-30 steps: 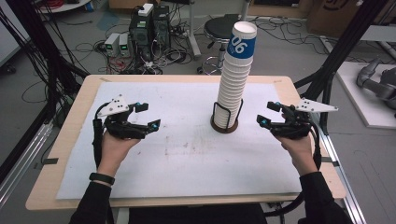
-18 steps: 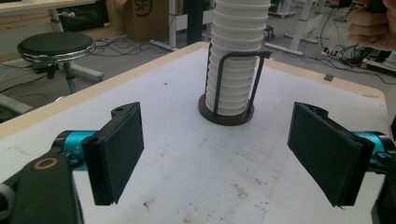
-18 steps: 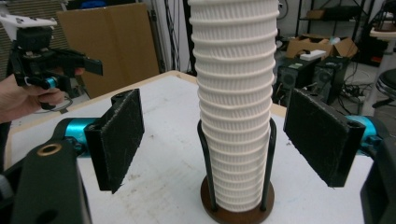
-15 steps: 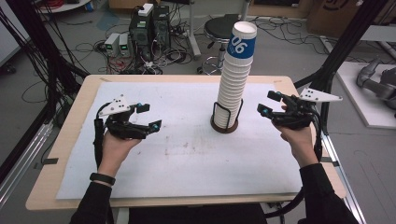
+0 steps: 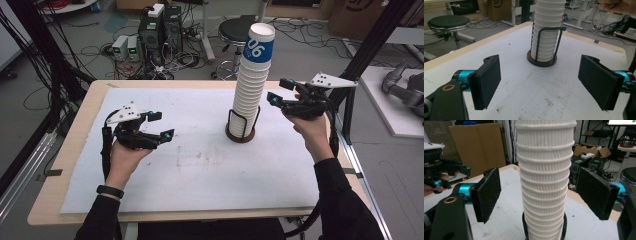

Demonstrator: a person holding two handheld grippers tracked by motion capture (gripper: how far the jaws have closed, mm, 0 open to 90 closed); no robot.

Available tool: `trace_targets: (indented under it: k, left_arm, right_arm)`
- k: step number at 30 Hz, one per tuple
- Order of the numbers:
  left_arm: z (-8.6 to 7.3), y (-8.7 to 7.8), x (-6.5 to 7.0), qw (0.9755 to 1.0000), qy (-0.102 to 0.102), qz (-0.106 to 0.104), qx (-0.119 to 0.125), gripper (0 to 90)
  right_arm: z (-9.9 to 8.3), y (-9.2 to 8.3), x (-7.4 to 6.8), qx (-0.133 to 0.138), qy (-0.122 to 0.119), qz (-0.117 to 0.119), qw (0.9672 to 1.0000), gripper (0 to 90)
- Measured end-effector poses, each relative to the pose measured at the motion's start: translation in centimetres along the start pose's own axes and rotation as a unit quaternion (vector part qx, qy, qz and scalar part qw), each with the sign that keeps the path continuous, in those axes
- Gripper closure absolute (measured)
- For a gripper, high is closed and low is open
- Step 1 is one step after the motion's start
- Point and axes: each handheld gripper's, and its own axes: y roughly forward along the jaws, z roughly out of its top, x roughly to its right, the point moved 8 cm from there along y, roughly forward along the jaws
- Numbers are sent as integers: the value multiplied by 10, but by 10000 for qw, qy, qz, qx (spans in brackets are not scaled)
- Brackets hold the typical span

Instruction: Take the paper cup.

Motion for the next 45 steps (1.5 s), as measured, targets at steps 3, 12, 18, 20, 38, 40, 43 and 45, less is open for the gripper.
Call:
trace_targets:
  k: [3, 12, 18, 20, 38, 40, 43, 45]
  left_arm:
    - [0, 1, 1, 10000, -5, -19, 8, 184]
    - [1, 0, 1, 9999, -58, -82, 55, 185]
    - [2, 0, 1, 9999, -65, -116, 73, 185]
    - [2, 0, 1, 9999, -57, -125, 69, 184]
    - [5, 3, 5, 9995, -148, -241, 155, 184]
    - [6, 3, 6, 9994, -166, -269, 164, 184]
    - [12, 4, 8, 9993, -156, -291, 183, 184]
    - [18, 5, 10, 9990, -162, -330, 237, 184]
  right_arm:
    - [5, 6, 3, -57, -4, -71, 10000, 203]
    - [22, 22, 8, -95, -51, -148, 9998, 195]
    - [27, 33, 8, -171, -53, -122, 9998, 195]
    - [27, 35, 8, -208, -64, -119, 9997, 195]
    - [28, 57, 10, -291, -51, -131, 9995, 150]
    - [28, 57, 10, -282, -62, -144, 9995, 151]
    - [28, 56, 10, -289, -104, -148, 9994, 154]
    - [28, 56, 10, -295, -99, -149, 9994, 155]
